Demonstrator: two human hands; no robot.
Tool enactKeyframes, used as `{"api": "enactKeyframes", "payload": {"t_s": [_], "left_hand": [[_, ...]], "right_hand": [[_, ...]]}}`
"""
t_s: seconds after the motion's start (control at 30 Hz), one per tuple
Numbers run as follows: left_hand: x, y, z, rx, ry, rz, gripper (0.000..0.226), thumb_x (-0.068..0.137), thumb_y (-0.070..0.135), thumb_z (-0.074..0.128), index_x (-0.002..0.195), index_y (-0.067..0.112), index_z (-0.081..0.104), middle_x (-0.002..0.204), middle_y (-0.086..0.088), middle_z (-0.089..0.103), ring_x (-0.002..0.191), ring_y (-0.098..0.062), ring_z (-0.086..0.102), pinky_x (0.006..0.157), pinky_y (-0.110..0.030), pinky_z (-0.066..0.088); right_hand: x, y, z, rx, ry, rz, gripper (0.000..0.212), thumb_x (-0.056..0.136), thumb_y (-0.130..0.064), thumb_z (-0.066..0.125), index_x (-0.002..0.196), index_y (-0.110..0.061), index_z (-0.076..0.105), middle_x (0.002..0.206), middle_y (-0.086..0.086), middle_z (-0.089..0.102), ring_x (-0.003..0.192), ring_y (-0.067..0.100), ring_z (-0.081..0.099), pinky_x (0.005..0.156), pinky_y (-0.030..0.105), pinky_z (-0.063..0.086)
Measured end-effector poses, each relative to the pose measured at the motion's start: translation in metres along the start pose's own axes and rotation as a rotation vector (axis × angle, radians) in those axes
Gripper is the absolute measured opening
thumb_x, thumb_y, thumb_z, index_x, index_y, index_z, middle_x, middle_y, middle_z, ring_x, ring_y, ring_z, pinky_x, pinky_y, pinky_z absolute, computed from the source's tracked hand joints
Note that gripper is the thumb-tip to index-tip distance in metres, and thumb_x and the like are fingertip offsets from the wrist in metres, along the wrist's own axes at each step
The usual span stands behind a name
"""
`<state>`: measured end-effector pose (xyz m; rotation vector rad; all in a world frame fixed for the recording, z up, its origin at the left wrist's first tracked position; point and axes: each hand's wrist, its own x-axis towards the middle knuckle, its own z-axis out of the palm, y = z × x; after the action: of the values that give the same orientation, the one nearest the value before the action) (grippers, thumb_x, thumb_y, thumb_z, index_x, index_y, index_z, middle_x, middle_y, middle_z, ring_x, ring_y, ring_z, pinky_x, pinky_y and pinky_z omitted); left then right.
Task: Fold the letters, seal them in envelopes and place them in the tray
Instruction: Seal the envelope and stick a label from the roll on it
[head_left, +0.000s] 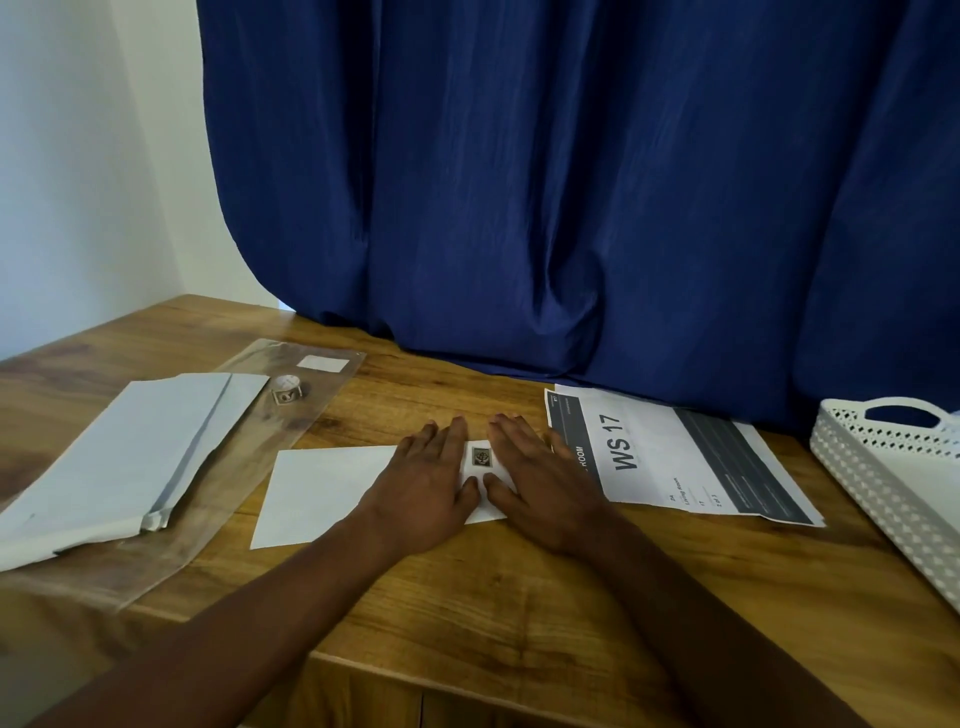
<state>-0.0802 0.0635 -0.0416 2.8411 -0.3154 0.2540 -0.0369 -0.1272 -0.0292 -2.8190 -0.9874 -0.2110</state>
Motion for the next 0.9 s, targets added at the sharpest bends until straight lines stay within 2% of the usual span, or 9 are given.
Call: {"api": "enactKeyframes", "payload": {"t_s": [0.1,0.23,0.33,0.43,0.57,0.63,0.73,0.9], "left_hand": [[-0.002,0.001,-0.003,-0.070,0.008,-0.014,0.084,0.105,0.045,0.043,0.163,0.012,-0.009,0.169,-0.015,0.020,0.157,-0.029,0.016,0.128,-0.042,0.015],[-0.003,0.000,-0.008,-0.190,0.040,-0.028,0.080,0.105,0.028,0.049,0.164,0.019,-0.004,0.165,-0.014,0.030,0.152,-0.028,0.028,0.124,-0.041,0.028],[-0.003,-0.002,-0.009,-0.175,0.046,-0.025,0.076,0.105,0.023,0.050,0.164,0.020,0.003,0.165,-0.012,0.032,0.152,-0.028,0.028,0.123,-0.042,0.030],[-0.004,-0.001,-0.008,-0.157,0.072,-0.017,0.074,0.104,0.025,0.050,0.164,0.020,0.009,0.162,-0.012,0.038,0.150,-0.027,0.033,0.123,-0.042,0.030],[-0.002,-0.004,-0.009,0.053,0.176,-0.078,0.073,0.099,0.046,0.049,0.161,0.025,0.018,0.154,-0.004,0.050,0.143,-0.024,0.042,0.125,-0.048,0.022],[-0.002,-0.008,-0.011,0.101,0.228,-0.146,0.073,0.096,0.053,0.048,0.160,0.025,0.023,0.149,-0.004,0.054,0.138,-0.026,0.047,0.120,-0.050,0.029],[0.000,-0.013,-0.011,0.068,0.249,-0.157,0.067,0.096,0.046,0.051,0.156,0.025,0.030,0.145,-0.005,0.056,0.132,-0.026,0.051,0.109,-0.046,0.042],[-0.001,-0.008,-0.011,-0.028,0.256,-0.032,0.066,0.094,0.039,0.058,0.154,0.028,0.033,0.142,-0.004,0.053,0.130,-0.025,0.047,0.108,-0.045,0.042]], "right_hand": [[0.002,-0.005,-0.001,-0.033,0.031,-0.032,0.068,0.104,-0.050,0.026,0.161,-0.020,0.005,0.170,-0.002,0.001,0.155,0.011,-0.003,0.123,0.044,-0.004],[0.000,-0.010,0.003,0.027,-0.125,-0.075,0.066,0.103,-0.048,0.021,0.161,-0.019,0.012,0.169,0.003,0.009,0.155,0.013,0.004,0.122,0.036,-0.003],[0.000,-0.009,0.004,0.017,-0.132,-0.074,0.066,0.104,-0.049,0.022,0.161,-0.019,0.013,0.169,0.002,0.011,0.155,0.012,0.007,0.121,0.033,-0.005],[0.000,-0.010,0.004,0.011,-0.128,-0.069,0.066,0.104,-0.051,0.023,0.161,-0.019,0.013,0.169,0.002,0.010,0.155,0.013,0.005,0.124,0.037,-0.005],[0.000,-0.008,0.000,0.039,-0.017,-0.067,0.066,0.104,-0.051,0.028,0.161,-0.021,0.013,0.169,0.000,0.010,0.155,0.013,0.004,0.126,0.045,0.001],[0.002,-0.004,-0.005,0.085,0.065,-0.026,0.066,0.104,-0.051,0.031,0.161,-0.024,0.013,0.169,-0.002,0.011,0.155,0.013,0.004,0.126,0.044,0.003],[0.004,0.004,-0.014,0.182,0.160,0.076,0.062,0.105,-0.048,0.033,0.161,-0.027,0.016,0.168,-0.003,0.017,0.155,0.015,0.011,0.126,0.044,0.009],[-0.002,0.018,-0.020,0.411,0.215,0.217,0.060,0.103,-0.043,0.047,0.158,-0.033,0.025,0.165,-0.005,0.027,0.149,0.017,0.025,0.120,0.038,0.024]]}}
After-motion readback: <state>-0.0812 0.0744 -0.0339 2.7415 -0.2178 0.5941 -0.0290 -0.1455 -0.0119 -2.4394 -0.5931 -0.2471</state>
